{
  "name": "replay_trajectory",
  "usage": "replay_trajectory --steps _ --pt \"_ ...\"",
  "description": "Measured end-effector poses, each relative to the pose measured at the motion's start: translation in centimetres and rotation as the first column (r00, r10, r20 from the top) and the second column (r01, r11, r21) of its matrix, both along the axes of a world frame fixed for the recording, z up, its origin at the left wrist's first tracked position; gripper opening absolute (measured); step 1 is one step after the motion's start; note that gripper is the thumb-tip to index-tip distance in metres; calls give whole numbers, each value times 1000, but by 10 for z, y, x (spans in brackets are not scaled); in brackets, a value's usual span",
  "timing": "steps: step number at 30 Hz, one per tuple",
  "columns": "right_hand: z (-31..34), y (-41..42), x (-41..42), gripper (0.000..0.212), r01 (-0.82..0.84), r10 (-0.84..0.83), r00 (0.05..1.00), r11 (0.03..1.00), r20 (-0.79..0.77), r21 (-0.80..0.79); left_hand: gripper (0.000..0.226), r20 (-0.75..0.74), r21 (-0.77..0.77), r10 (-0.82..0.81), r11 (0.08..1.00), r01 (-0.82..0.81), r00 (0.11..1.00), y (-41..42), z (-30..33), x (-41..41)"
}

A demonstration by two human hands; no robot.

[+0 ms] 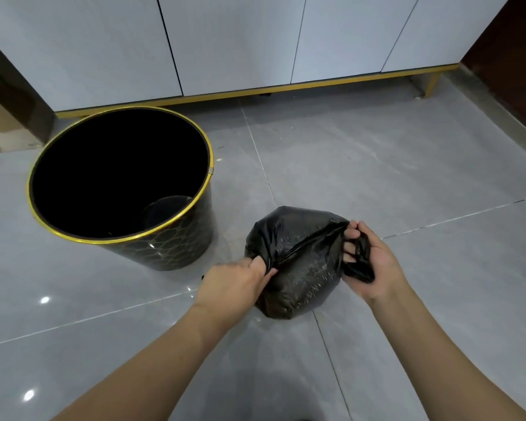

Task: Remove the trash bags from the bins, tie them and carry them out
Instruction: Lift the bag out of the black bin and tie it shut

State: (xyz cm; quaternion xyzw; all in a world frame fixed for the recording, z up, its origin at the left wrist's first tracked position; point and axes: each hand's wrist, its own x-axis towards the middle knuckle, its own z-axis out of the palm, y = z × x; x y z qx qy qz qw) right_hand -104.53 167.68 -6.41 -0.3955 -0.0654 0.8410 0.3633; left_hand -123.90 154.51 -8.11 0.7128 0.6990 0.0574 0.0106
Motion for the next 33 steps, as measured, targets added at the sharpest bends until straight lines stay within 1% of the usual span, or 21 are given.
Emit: replay_trajectory --steps 2,4,5,7,8,10,11,13,15,16,17,19,20,21,22,23,25,27,28,30,33 --pt "2 0 -2 17 -3 3 1000 1000 5 31 34 -45 -63 -36 997 34 998 -2 0 1" --pt "6 0 -6 9 -40 38 999 996 22 82 20 -44 -200 -15 980 6 999 -4 3 8" --pt "8 0 -8 12 -66 64 998 993 27 102 21 -37 -282 -15 959 4 999 -5 3 11" --pt "10 -3 -13 24 -128 121 991 982 60 136 25 6 -412 -102 906 95 995 -9 10 16" --pt "10 -4 -16 29 -170 153 982 971 108 168 26 14 -448 -147 883 137 989 -10 17 17" --pt "10 -6 -23 33 -271 193 938 925 286 266 24 -1 -480 -194 861 170 981 -11 34 16" --pt "9 -6 -24 33 -312 174 900 898 400 311 20 -20 -483 -195 861 161 981 -12 43 14" --pt "11 -2 -22 32 -356 77 799 860 596 365 9 -83 -457 -184 881 127 979 -10 60 6" --pt "17 6 -17 33 -352 -12 737 846 675 400 7 -153 -405 -145 912 72 977 -8 74 0" --pt "22 9 -15 36 -350 -37 726 840 686 415 10 -186 -382 -139 922 59 973 -8 79 -2" --pt "26 10 -15 38 -342 -45 736 837 675 428 16 -213 -365 -151 929 65 965 -9 81 -3" --pt "31 9 -20 36 -294 -7 827 846 562 444 25 -229 -352 -157 934 69 961 -10 84 -1" --pt "32 6 -24 32 -271 29 877 855 480 442 25 -224 -338 -143 939 61 964 -9 83 1" --pt "31 2 -27 30 -271 71 904 857 421 438 25 -220 -316 -125 947 50 968 -9 82 2" --pt "29 -4 -31 30 -306 117 906 846 406 438 22 -212 -294 -114 955 48 970 -8 82 2" --pt "25 -9 -33 31 -371 169 885 819 434 437 18 -195 -275 -117 959 60 974 -7 82 1" --pt "16 -18 -36 34 -520 258 805 739 534 427 11 -117 -262 -157 957 123 981 -5 83 -5" --pt "8 -22 -36 41 -631 320 727 660 607 408 8 -40 -265 -203 946 186 978 -3 85 -17" --pt "5 -22 -35 45 -683 336 680 612 652 398 6 -28 -254 -216 946 202 976 -1 85 -23" --pt "3 -21 -35 50 -800 326 538 489 777 348 6 -44 -215 -220 955 206 974 1 85 -35" --pt "1 -22 -34 43 -924 271 302 318 914 211 12 -76 -219 -182 962 162 980 4 84 -46"
